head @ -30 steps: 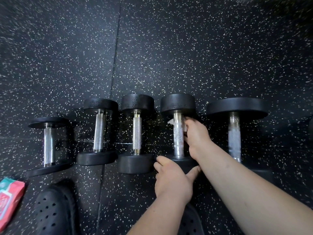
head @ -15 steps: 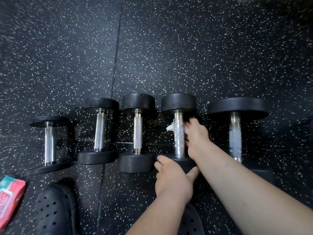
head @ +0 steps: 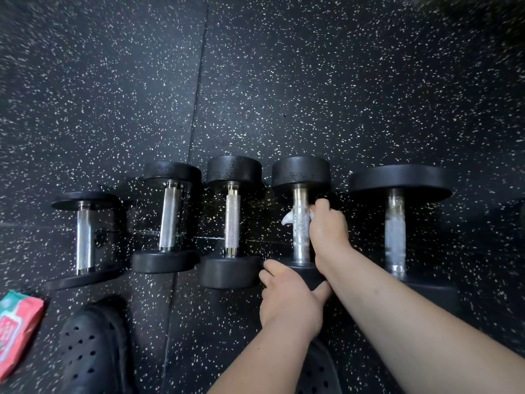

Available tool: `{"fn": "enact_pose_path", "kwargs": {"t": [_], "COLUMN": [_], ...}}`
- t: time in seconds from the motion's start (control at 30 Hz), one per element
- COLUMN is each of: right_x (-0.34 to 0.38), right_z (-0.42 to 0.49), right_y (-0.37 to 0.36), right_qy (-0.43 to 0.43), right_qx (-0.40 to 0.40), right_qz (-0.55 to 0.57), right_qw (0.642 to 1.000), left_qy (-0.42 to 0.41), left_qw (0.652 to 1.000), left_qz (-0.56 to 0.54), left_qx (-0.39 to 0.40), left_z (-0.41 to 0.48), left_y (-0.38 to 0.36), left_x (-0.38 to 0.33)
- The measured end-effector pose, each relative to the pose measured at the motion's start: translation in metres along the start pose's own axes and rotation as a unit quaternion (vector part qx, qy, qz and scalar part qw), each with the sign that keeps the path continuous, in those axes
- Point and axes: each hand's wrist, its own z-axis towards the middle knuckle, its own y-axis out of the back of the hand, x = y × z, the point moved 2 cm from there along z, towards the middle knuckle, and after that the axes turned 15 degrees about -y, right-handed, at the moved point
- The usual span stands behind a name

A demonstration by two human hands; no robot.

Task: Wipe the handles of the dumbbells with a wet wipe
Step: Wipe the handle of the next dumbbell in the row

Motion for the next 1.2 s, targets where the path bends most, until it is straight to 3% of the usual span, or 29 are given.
{"fn": "enact_pose_path", "kwargs": {"t": [0.3,0.47,0.67,0.9,1.2], "right_x": [-0.021,-0.014,-0.019,-0.003,-0.011], "right_z": [-0.025,-0.015,-0.019,-0.015,-0.019], "right_y": [0.017,0.014,0.021,0.013,0.020], "right_qy": [0.202,0.251,0.349,0.397,0.454], "right_qx": [-0.092,-0.095,-0.099,-0.101,-0.088], "right_qz": [-0.069,-0.042,-0.121,-0.138,-0.276], "right_qw": [0.973,0.962,0.924,0.902,0.842], "left_qy": [-0.013,-0.007,-0.014,-0.012,-0.009], "left_qw": [1.000,1.000,1.000,1.000,1.000], "left_qz": [0.004,-0.002,0.001,0.000,-0.001], "left_qx": [0.001,0.004,0.004,-0.004,-0.003], "left_z": [0.000,0.000,-0.001,-0.002,0.000], "left_y": [0.002,0.002,0.003,0.001,-0.001], "left_x": [0.001,0.000,0.000,0.000,0.003]}}
